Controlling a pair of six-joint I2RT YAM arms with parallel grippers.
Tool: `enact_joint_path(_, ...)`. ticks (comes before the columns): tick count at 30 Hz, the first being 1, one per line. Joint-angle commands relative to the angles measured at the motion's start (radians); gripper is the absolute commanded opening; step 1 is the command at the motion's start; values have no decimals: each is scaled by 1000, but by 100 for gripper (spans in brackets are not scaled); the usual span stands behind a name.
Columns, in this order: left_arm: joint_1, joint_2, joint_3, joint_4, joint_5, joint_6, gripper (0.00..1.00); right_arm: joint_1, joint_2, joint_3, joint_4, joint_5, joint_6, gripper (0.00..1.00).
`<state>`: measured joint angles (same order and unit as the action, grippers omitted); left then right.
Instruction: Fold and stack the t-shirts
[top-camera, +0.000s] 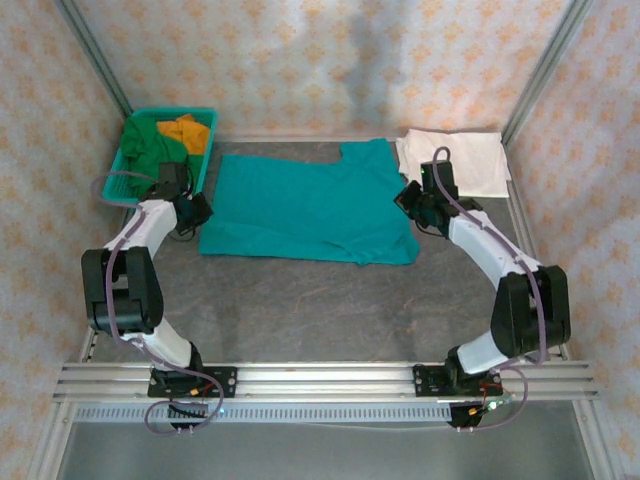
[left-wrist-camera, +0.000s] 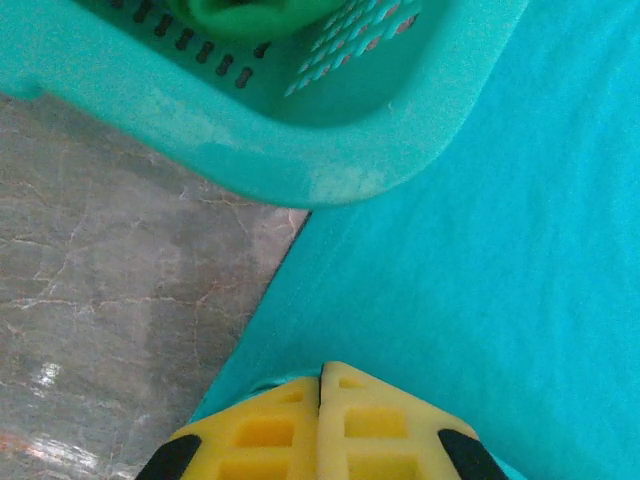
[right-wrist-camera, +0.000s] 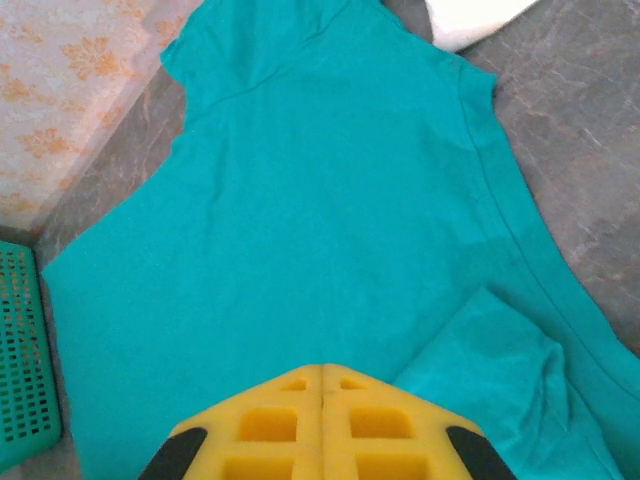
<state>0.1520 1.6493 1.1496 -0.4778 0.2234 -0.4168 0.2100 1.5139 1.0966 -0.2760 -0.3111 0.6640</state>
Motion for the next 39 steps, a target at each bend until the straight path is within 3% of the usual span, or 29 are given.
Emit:
enact_joint_path(1, -3, 60, 88, -43, -45, 44, 17, -15, 43, 70, 42, -19, -8, 0)
enact_joint_path(3, -13, 79, 123, -71, -52, 63, 45, -15, 45, 98, 11, -26, -24, 2)
enact_joint_path(6, -40, 34, 95, -74, -87, 64, 62, -16, -3, 74, -31, -22, -53, 21)
enact_joint_path(9, -79, -85, 3, -56, -140, 43, 62, -16, -86, -26, -27, -52, -70, 29)
enact_joint_path(14, -169, -231, -136, -34, -149, 9, 63, -15, -167, -211, -12, -158, -46, 33)
enact_joint_path(23, -206, -149, -226, 1, -73, 14, 57, 97, -41, -349, 186, -266, 83, 36)
enact_joint_path(30, -216, -145, -238, 24, -68, 9, 57, 151, 66, -347, 272, -244, 144, 37)
enact_joint_path(39, -216, -136, -247, 30, -74, 15, 57, 161, 80, -368, 289, -227, 155, 35)
